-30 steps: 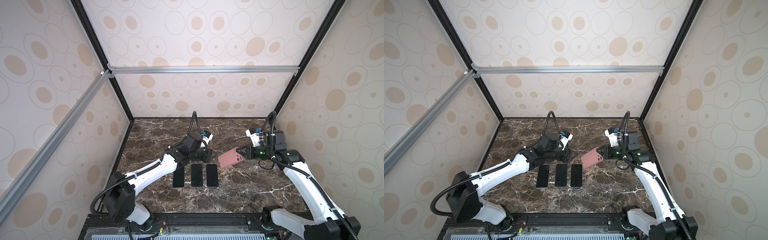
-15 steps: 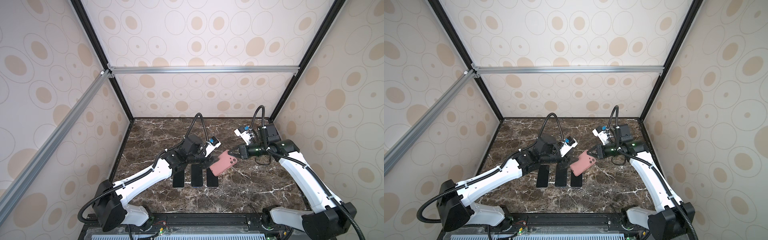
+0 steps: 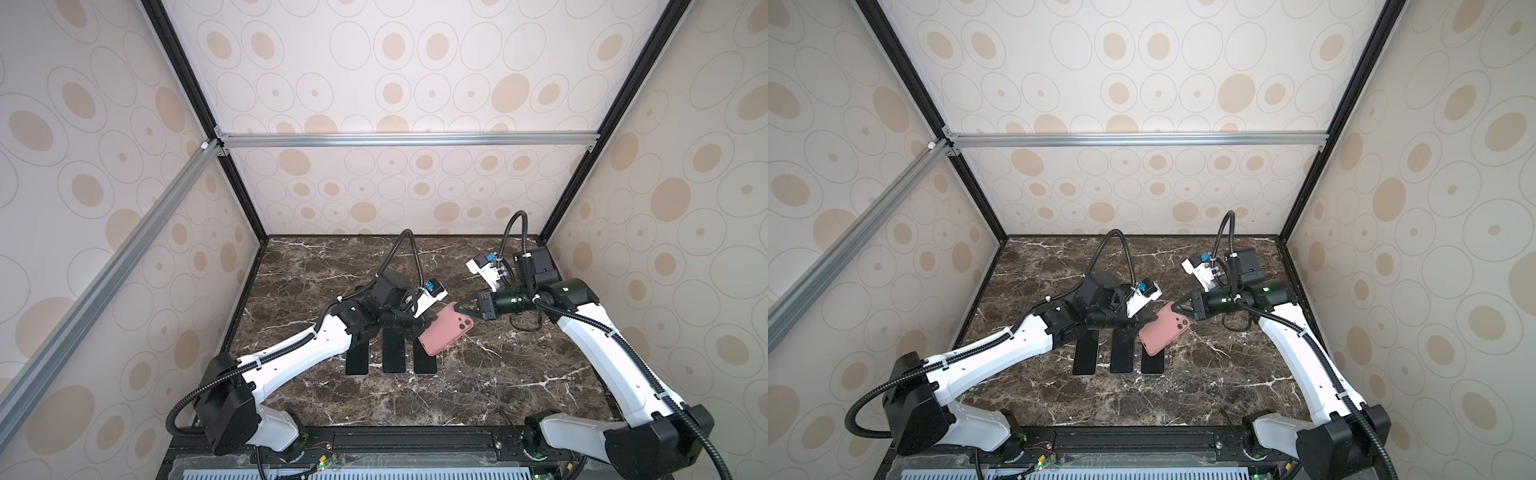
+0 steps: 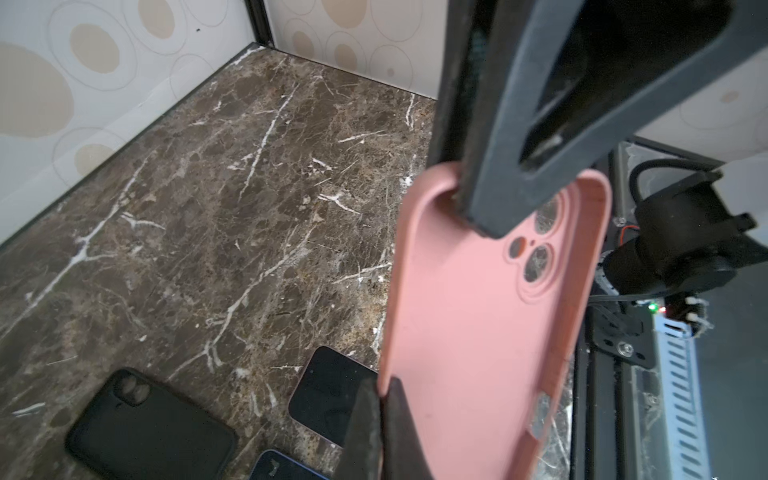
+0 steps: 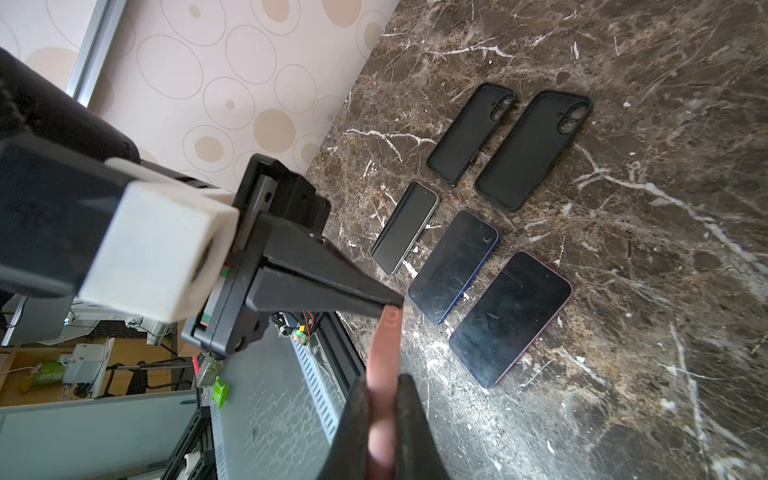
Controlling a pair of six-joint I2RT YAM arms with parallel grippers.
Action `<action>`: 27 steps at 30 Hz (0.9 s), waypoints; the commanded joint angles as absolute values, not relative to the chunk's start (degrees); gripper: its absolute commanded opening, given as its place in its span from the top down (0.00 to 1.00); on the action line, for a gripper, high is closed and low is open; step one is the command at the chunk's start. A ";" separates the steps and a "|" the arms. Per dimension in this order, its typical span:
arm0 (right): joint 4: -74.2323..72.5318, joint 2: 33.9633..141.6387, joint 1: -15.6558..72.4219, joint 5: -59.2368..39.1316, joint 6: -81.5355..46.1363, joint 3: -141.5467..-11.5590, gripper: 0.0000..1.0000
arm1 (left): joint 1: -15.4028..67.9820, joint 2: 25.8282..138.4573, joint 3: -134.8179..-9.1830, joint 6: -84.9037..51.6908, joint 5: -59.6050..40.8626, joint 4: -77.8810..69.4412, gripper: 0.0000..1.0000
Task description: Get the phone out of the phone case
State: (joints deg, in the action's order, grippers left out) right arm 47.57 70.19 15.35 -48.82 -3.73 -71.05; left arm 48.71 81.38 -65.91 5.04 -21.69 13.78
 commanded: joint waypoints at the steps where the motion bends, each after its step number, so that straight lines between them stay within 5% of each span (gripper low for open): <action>1: 47.52 69.66 15.73 -49.04 -4.40 -72.25 1.00 | 49.13 80.89 -67.82 5.00 -21.82 12.59 1.00; 2: 47.03 69.33 15.73 -47.62 -5.02 -72.17 0.99 | 49.12 80.70 -67.41 4.21 -21.16 11.92 1.00; 5: 43.17 67.33 15.73 -38.54 -9.31 -70.80 0.46 | 49.06 81.36 -66.62 -0.80 -14.39 9.67 1.00; 7: 37.51 65.74 15.73 -31.08 -14.21 -67.46 0.22 | 49.04 83.23 -67.33 -5.94 -6.67 9.47 1.00; 16: 24.41 65.69 15.73 -14.34 -24.03 -57.78 0.18 | 47.05 97.47 -77.55 -24.24 11.87 16.81 1.00; 27: 17.13 71.52 21.08 -3.05 -26.09 -53.46 0.08 | 40.69 116.50 -96.89 -36.88 4.25 30.56 1.00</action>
State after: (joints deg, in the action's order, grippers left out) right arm 20.16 70.65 20.64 -6.72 -24.88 -54.33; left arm 42.85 112.71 -91.46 -30.76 5.85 23.81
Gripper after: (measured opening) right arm 0.918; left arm 0.048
